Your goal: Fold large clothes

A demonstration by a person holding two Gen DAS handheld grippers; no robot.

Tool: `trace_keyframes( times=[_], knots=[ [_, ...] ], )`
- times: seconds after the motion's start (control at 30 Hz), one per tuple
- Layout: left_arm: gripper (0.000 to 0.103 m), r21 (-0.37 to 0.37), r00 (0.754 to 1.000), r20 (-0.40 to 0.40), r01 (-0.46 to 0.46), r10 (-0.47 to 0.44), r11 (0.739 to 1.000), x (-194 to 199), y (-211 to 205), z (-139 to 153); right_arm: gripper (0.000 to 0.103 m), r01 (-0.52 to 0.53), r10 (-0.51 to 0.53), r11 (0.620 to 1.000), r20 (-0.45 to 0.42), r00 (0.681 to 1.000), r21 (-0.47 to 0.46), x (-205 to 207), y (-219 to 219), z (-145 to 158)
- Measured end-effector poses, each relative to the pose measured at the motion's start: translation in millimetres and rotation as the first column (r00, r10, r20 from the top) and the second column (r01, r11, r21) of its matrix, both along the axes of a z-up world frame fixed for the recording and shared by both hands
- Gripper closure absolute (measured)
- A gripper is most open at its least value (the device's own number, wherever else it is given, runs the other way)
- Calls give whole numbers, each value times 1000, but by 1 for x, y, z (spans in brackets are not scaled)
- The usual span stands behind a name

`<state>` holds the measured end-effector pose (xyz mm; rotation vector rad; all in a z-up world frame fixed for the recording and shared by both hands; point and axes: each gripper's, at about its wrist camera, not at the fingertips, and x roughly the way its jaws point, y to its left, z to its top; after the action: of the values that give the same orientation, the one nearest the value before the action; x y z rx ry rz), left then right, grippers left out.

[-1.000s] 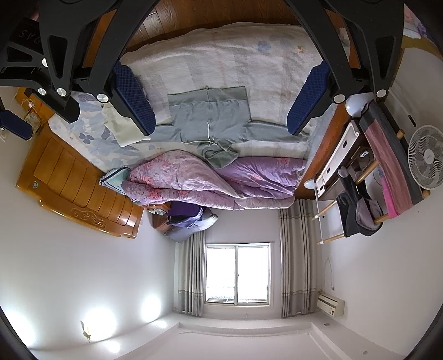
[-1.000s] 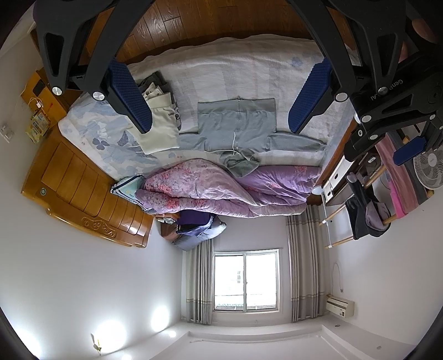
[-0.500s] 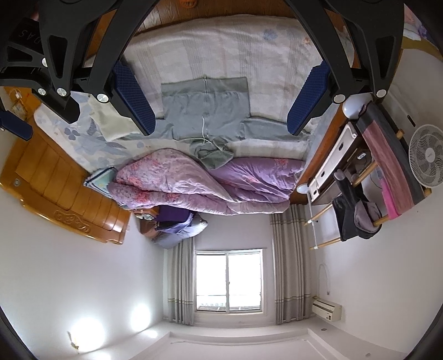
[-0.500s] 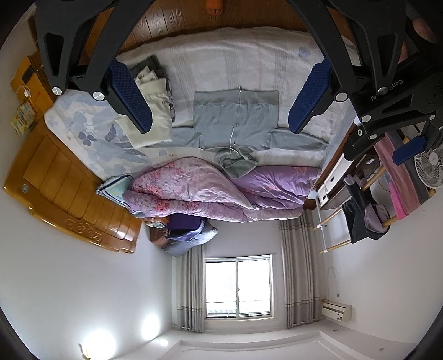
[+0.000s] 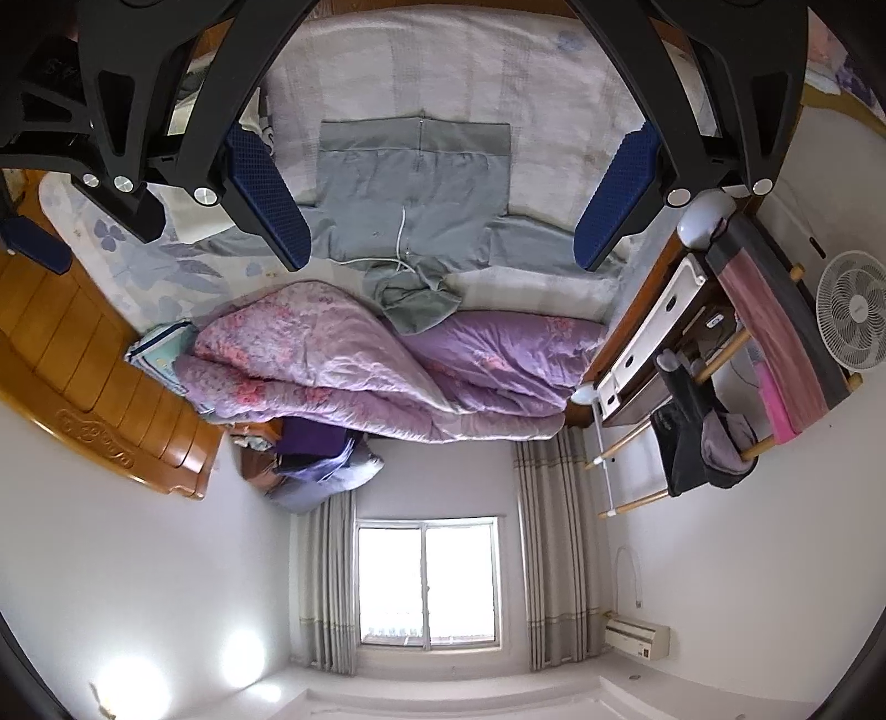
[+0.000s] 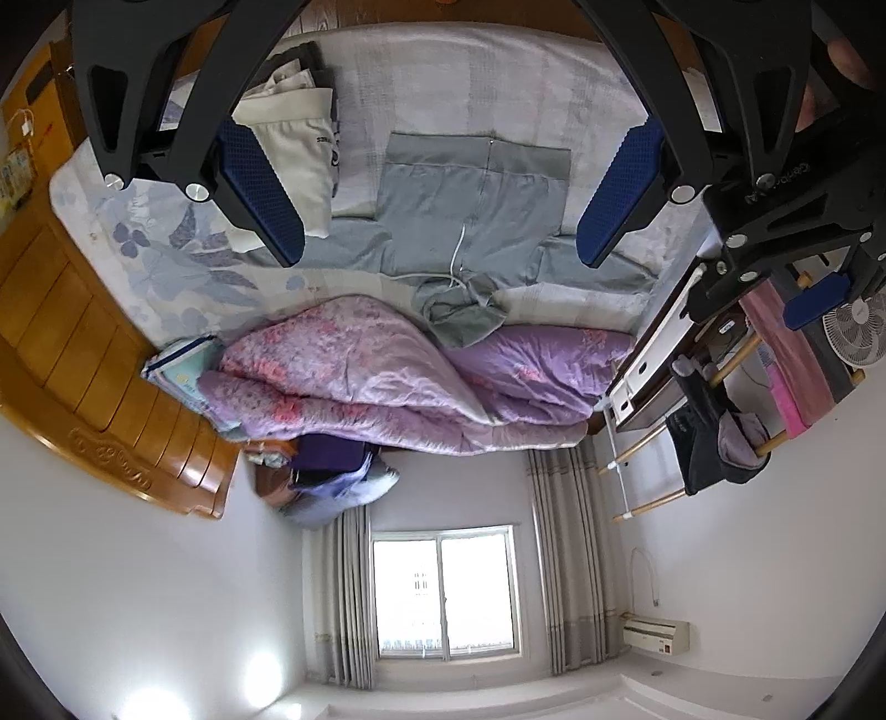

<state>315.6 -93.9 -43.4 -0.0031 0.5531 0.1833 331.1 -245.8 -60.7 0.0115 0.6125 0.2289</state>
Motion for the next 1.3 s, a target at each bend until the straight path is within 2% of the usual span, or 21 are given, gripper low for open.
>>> trace_keyframes(
  times=[0.1, 0.27, 0.37, 0.57, 0.67, 0.77, 0.87, 1.0, 1.07, 1.13, 1.17, 1.23, 1.27, 1.3],
  knots=[
    [7, 12, 1000, -21, -23, 23, 1000, 26, 5, -6, 8, -21, 21, 1000, -24, 999, 6, 28, 2, -7],
    [7, -23, 996, -77, -42, 41, 999, 68, 29, -22, 8, -42, 41, 999, -74, 996, -7, 71, 25, -18],
    [7, -47, 992, -110, -69, 63, 997, 93, 54, -36, 8, -67, 64, 997, -94, 994, -35, 98, 51, -27],
    [7, -166, 976, -208, -105, 69, 980, 152, 139, -78, 8, -107, 95, 992, -151, 984, -70, 160, 119, -62],
    [7, -244, 959, -280, -106, 35, 964, 191, 200, -112, 8, -106, 84, 989, -200, 976, -102, 196, 168, -88],
    [7, -269, 951, -307, -124, 37, 955, 222, 252, -142, 8, -116, 81, 985, -247, 966, -130, 230, 212, -120],
    [7, -316, 930, -364, -165, 41, 934, 258, 311, -184, 8, -109, 62, 985, -309, 949, -137, 266, 253, -159],
    [7, -365, 908, -411, -247, 82, 898, 303, 394, -245, 8, -98, 42, 986, -373, 927, -131, 310, 289, -210],
    [7, -381, 903, -418, -278, 104, 882, 318, 423, -269, 8, -94, 37, 988, -399, 916, -124, 334, 305, -241],
    [7, -378, 883, -445, -335, 147, 863, 335, 460, -303, 8, -96, 45, 990, -421, 906, -101, 354, 317, -270],
    [7, -385, 876, -456, -353, 157, 853, 343, 475, -318, 12, -98, 47, 990, -427, 903, -99, 362, 322, -284],
    [7, -410, 865, -461, -404, 196, 818, 361, 511, -356, 32, -117, 58, 988, -459, 887, -102, 384, 333, -323],
    [7, -435, 856, -473, -435, 211, 788, 370, 529, -377, 47, -121, 62, 988, -477, 877, -95, 393, 336, -339],
    [7, -451, 848, -482, -456, 220, 767, 379, 543, -394, 58, -125, 66, 989, -506, 860, -83, 403, 339, -359]
  ],
)
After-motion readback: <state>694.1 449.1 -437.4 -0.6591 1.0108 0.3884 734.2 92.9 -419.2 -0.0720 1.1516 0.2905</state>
